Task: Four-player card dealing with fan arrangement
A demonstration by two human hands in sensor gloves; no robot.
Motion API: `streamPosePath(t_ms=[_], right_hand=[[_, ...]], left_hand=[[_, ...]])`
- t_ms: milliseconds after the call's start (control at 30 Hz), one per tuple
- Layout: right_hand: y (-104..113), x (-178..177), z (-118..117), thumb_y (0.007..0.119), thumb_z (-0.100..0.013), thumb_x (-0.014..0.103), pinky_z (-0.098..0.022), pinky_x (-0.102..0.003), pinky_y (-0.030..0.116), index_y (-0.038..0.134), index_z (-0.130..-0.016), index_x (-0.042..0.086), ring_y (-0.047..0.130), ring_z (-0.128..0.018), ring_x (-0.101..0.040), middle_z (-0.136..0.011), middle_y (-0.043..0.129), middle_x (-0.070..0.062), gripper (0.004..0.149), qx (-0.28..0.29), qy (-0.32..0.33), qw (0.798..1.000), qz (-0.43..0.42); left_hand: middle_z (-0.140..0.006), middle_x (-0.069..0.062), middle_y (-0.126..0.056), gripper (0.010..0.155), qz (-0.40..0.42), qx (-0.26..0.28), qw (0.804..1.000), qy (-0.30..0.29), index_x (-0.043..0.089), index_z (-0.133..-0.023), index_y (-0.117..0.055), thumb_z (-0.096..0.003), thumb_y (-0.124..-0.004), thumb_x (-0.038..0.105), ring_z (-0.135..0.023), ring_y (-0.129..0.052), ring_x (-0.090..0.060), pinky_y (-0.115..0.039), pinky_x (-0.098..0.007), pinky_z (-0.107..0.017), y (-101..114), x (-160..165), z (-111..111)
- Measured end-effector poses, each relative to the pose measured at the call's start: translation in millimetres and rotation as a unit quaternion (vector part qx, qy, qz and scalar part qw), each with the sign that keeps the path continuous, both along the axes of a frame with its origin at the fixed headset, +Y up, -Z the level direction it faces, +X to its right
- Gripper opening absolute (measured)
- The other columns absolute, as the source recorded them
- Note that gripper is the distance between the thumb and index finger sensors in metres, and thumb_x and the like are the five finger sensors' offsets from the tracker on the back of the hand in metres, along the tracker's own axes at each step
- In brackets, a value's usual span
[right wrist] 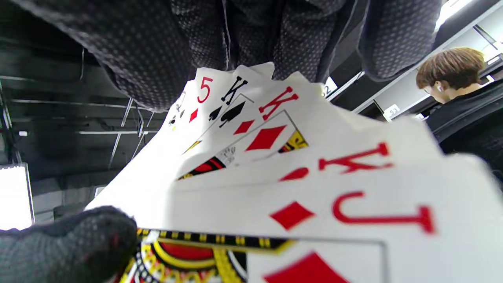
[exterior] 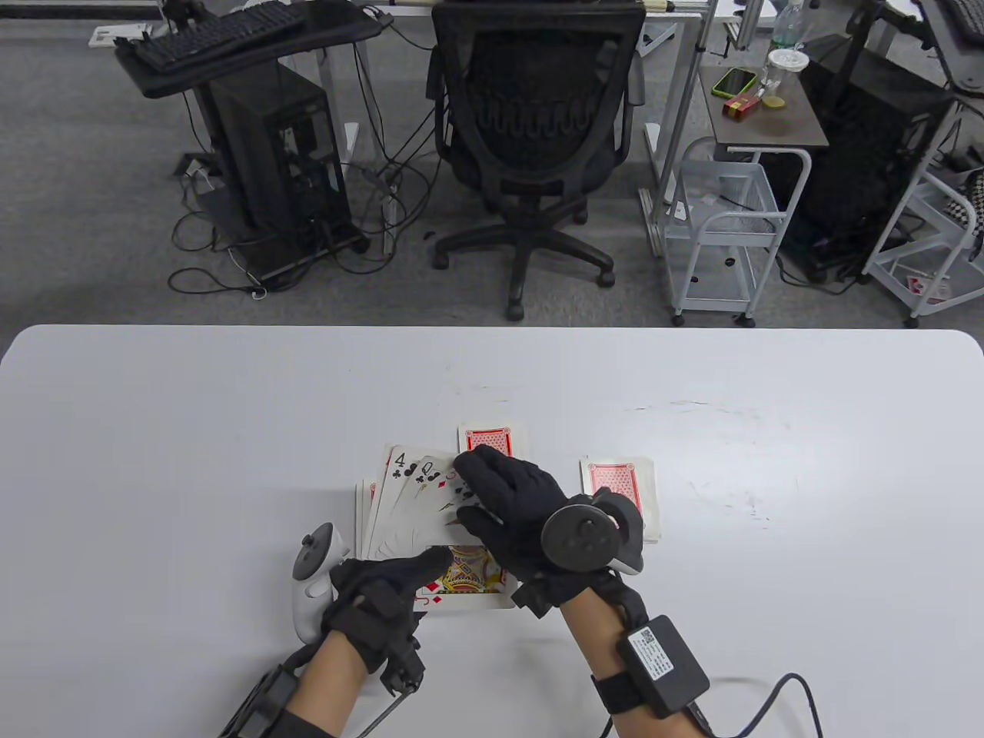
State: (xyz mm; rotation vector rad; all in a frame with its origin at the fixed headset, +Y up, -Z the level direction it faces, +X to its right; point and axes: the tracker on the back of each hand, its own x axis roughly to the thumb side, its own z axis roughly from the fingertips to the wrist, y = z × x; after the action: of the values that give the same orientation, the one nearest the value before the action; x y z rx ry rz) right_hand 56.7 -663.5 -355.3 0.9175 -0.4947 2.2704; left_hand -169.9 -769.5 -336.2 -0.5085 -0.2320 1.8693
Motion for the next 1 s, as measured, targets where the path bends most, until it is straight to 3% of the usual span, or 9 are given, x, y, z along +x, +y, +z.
streamPosePath(t_ms=[167, 367, 633, 800, 1000], right_hand=[[1, -1, 1, 0.085, -0.053, 0.034, -0.06, -0.073, 0.057, 0.059, -0.104, 0.017, 0.071, -0.097, -0.049, -0.107, 0.057, -0.017, 0.06, 0.007, -0.001, 1.0, -0.009], [12, 4, 4, 0.083, -0.052, 0.034, -0.056, -0.068, 0.067, 0.073, -0.088, 0.018, 0.094, -0.079, -0.039, -0.091, 0.079, -0.013, 0.041, 0.056, -0.064, 0.996, 0.016], [12, 13, -8, 0.071, -0.055, 0.032, -0.057, -0.065, 0.068, 0.061, -0.091, 0.012, 0.101, -0.071, -0.035, -0.08, 0.084, -0.012, 0.043, -0.003, -0.044, 0.997, 0.067], [19, 34, -17, 0.071, -0.054, 0.031, -0.057, -0.065, 0.068, 0.061, -0.091, 0.013, 0.104, -0.065, -0.031, -0.075, 0.087, -0.007, 0.043, -0.055, -0.026, 0.998, 0.013], [37, 60, -14, 0.072, -0.051, 0.029, -0.058, -0.067, 0.066, 0.063, -0.091, 0.018, 0.1, -0.071, -0.032, -0.079, 0.086, -0.004, 0.042, -0.018, -0.067, 0.996, -0.061]], left_hand=[[-0.105, 0.004, -0.074, 0.061, -0.01, -0.001, 1.0, 0.002, 0.043, -0.105, -0.054, -0.0541, -0.08, 0.021, -0.092, -0.086, -0.033, -0.082, -0.047, -0.061, 0, 0, 0], [-0.106, 0.006, -0.073, 0.06, -0.05, 0.01, 0.999, -0.005, 0.043, -0.104, -0.057, -0.0539, -0.08, 0.021, -0.092, -0.086, -0.034, -0.081, -0.048, -0.061, 0, 3, 1], [-0.106, 0.009, -0.074, 0.061, -0.07, 0.04, 0.996, -0.036, 0.044, -0.104, -0.056, -0.053, -0.081, 0.02, -0.092, -0.086, -0.035, -0.08, -0.05, -0.061, 4, 3, -2], [-0.105, 0.009, -0.075, 0.06, -0.085, 0.051, 0.993, -0.066, 0.045, -0.103, -0.058, -0.0529, -0.081, 0.02, -0.091, -0.087, -0.034, -0.081, -0.049, -0.06, 6, 2, -5], [-0.105, 0.008, -0.076, 0.06, -0.115, 0.065, 0.985, -0.112, 0.044, -0.103, -0.06, -0.0525, -0.082, 0.02, -0.09, -0.088, -0.034, -0.082, -0.049, -0.06, 8, 8, -4]])
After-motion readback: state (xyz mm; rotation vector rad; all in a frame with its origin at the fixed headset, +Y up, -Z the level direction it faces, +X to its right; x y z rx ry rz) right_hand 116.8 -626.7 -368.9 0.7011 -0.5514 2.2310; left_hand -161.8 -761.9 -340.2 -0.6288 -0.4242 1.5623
